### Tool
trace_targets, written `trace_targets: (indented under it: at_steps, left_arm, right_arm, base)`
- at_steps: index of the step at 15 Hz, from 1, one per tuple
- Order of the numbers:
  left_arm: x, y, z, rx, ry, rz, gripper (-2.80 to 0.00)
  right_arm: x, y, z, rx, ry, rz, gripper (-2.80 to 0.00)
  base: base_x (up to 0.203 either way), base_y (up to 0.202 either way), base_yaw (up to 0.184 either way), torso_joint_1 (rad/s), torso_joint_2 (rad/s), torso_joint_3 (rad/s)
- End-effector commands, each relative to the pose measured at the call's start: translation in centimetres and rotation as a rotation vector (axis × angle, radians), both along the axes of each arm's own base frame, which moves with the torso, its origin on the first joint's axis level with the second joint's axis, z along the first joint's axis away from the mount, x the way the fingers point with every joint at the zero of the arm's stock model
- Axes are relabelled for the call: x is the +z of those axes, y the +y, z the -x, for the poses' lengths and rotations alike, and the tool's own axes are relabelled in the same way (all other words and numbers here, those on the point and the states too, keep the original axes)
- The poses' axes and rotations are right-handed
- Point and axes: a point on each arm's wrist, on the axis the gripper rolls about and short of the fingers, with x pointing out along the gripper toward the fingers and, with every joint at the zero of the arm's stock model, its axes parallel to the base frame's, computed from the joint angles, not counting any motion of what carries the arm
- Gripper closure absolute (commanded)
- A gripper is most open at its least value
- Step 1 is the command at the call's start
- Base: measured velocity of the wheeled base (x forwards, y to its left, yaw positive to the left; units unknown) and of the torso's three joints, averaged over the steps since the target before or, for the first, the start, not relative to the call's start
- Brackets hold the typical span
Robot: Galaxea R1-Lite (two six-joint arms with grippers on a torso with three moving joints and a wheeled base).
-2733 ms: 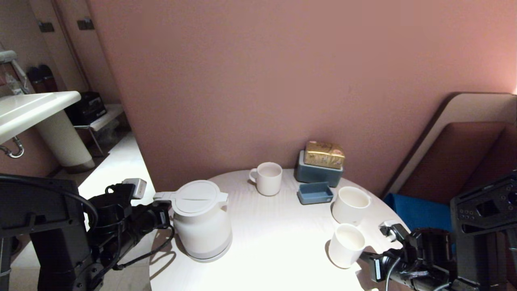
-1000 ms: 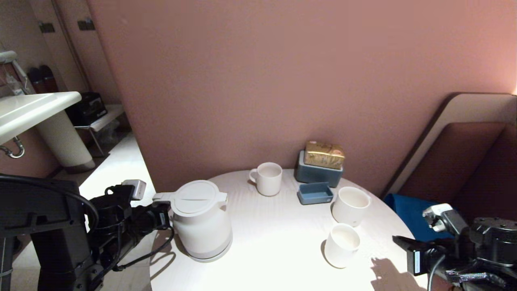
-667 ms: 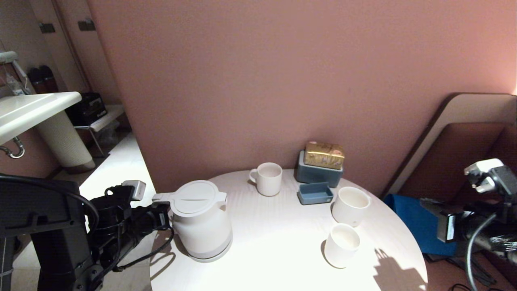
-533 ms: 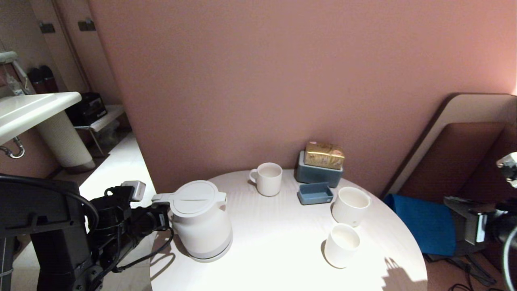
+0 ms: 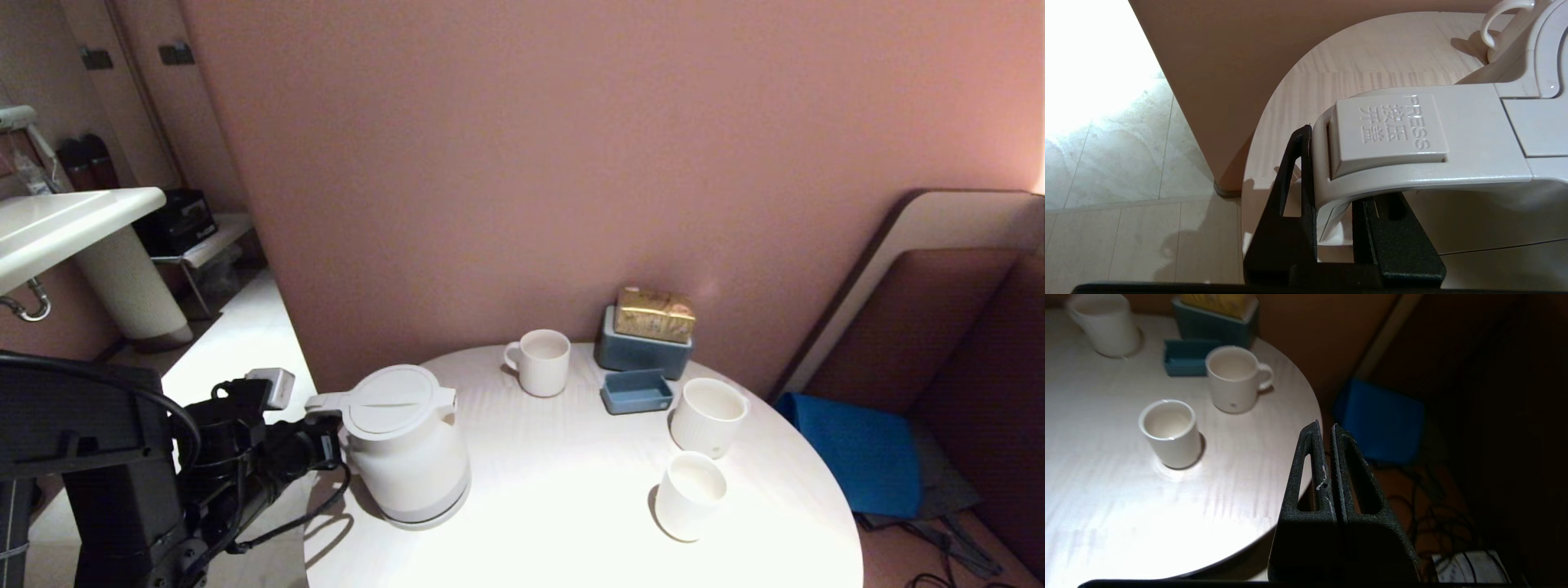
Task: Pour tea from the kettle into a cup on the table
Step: Pick up the kettle
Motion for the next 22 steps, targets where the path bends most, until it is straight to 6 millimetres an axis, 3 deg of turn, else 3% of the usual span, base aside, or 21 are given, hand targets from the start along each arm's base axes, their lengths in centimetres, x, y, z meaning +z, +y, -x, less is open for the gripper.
trace_targets:
  at_steps: [1, 3, 6, 12, 15, 22]
  left_arm:
    - [0.4, 0.0, -0.1, 0.0, -0.042, 0.007, 0.0]
    - [0.4, 0.0, -0.1, -0.001, -0.044, 0.007, 0.0]
    - [1.3, -0.1, 0.2, -0.005, -0.065, 0.009, 0.0]
    - [1.6, -0.2, 0.4, -0.01, -0.074, 0.01, 0.0]
    - [1.4, -0.2, 0.3, -0.01, -0.07, 0.008, 0.0]
    - [1.7, -0.6, 0.2, -0.02, -0.081, 0.013, 0.0]
  right_arm:
    - [-0.3, 0.1, 3.7, 0.039, -0.152, -0.004, 0.0]
    - [-1.5, 0.2, 5.7, 0.08, -0.186, -0.012, 0.0]
    - [-5.6, 0.4, 7.3, 0.152, -0.215, -0.054, 0.0]
    - [-12.0, 0.3, 3.9, 0.109, -0.144, -0.082, 0.0]
    - [-12.4, 0.2, 3.9, 0.1, -0.225, -0.043, 0.0]
    - [-13.1, 0.3, 3.7, 0.155, -0.194, -0.061, 0.0]
  base:
    - [0.0, 0.0, 0.0, 0.0, 0.0, 0.0]
    - [0.0, 0.0, 0.0, 0.0, 0.0, 0.0]
    - [0.0, 0.0, 0.0, 0.0, 0.0, 0.0]
    - [0.0, 0.0, 0.0, 0.0, 0.0, 0.0]
    - [0.0, 0.0, 0.0, 0.0, 0.0, 0.0]
    - [0.0, 0.0, 0.0, 0.0, 0.0, 0.0]
